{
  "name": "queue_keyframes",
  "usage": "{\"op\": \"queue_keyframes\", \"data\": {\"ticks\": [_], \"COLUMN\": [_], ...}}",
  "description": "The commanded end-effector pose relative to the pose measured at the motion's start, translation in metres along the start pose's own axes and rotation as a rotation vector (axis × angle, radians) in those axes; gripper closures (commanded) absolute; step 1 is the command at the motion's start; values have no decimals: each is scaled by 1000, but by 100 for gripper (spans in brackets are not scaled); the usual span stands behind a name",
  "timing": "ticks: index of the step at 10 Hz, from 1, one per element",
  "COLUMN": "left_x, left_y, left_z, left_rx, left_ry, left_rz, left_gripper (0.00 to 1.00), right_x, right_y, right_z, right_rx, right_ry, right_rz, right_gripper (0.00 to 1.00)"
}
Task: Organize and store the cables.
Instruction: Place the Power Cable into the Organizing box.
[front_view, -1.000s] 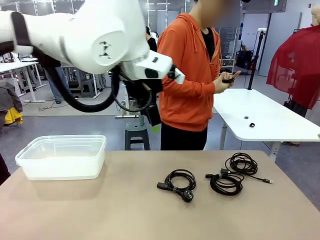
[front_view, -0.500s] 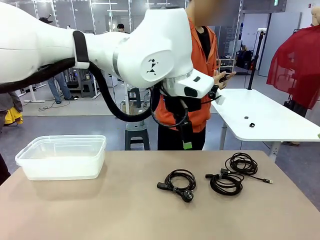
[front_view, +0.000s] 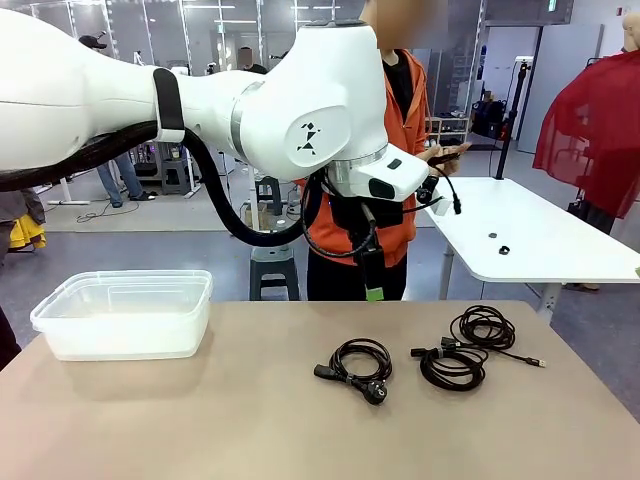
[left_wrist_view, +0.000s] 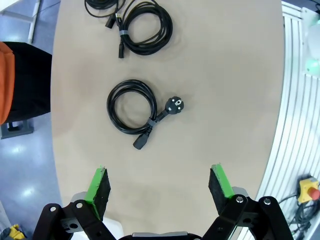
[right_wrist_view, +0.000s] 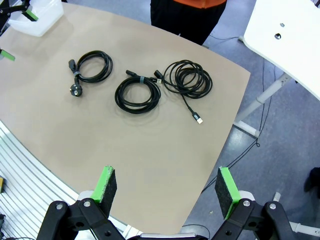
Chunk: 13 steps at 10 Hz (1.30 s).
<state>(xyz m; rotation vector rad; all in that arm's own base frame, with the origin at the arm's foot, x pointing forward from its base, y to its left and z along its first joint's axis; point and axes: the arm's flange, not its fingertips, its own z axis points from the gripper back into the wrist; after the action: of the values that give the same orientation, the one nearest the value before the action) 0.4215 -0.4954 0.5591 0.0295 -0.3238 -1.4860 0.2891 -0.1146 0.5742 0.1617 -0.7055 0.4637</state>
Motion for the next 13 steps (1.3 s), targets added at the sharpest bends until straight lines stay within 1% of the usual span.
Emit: {"op": "queue_keyframes", "data": {"ticks": [1,4,6,11,13], "left_x": [2,0,-4,-12,-19], "left_y": [-2,-1,11,17,21], "left_z": [1,0,-12,-43,-58], "left_rx": [3,0,-27,-54,-63], "left_ry": [-7,0,1,48,47], "left_rz": [-1,-1,-27,-98,-132], "left_gripper": [0,0,0,0,0], "right_x": [-1,-1,-1,-1,-1], "right_y": [-1,-1,-1,-1,-1], "right_z": [0,0,0,0,0], "right_rx": [7,7,7,7,7], "right_ry": [-5,-5,-5,-5,-5], "right_rz": [0,0,0,0,0], "right_gripper": [0,0,0,0,0]}}
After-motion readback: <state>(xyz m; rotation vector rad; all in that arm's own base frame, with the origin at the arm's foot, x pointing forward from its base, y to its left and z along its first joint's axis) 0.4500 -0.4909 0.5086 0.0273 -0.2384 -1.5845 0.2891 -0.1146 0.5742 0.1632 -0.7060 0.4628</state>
